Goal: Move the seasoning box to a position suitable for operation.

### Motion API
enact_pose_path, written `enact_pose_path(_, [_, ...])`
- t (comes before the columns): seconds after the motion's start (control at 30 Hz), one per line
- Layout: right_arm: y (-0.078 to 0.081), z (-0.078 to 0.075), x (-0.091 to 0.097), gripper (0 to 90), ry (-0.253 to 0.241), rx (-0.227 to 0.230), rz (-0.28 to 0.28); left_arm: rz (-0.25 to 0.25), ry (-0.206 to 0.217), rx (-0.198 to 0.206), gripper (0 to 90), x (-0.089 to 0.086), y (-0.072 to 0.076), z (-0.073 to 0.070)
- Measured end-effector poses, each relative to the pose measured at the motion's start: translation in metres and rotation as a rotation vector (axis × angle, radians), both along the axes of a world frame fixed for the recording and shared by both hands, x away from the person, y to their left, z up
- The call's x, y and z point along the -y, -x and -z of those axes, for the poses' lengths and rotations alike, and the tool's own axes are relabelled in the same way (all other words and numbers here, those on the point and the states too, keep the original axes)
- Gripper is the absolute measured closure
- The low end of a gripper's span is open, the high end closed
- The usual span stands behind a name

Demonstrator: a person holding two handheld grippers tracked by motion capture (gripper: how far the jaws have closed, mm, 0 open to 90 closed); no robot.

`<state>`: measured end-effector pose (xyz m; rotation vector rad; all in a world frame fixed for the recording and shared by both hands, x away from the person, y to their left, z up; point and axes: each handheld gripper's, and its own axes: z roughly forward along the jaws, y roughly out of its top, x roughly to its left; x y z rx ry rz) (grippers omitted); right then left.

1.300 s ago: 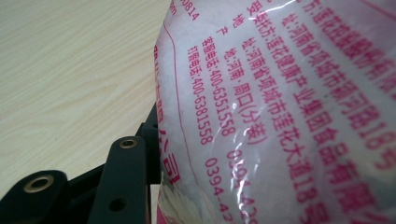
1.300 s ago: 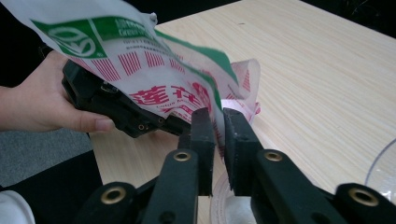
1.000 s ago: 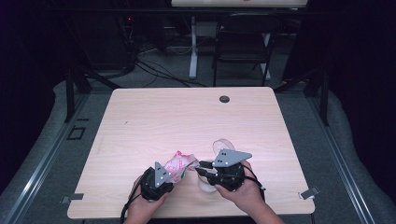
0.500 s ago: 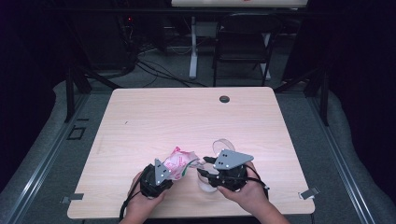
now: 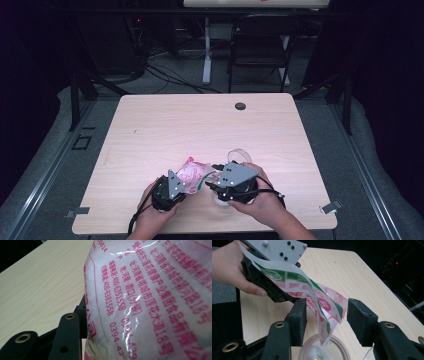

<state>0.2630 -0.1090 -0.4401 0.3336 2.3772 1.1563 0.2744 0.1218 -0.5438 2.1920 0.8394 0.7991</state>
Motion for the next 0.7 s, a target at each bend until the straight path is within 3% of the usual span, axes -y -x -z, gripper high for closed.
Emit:
enact_pose_path(0.37, [0.001,-0.002,-0.010,51.7,0.047,0.033,-0.046,0.023,-0.053,0.011,56.5,0.003,-0.003,-0.001])
enact_pose_path(0.53, [0.003,-0.001,-0.014,56.7,0.072,0.034,-0.083,0.020,-0.090,0.027,56.5,0.002,-0.005,-0.004])
enact_pose_path(0.7, [0.005,-0.002,-0.014,67.3,0.071,0.024,-0.089,0.020,-0.099,0.043,56.6,0.003,-0.005,-0.005])
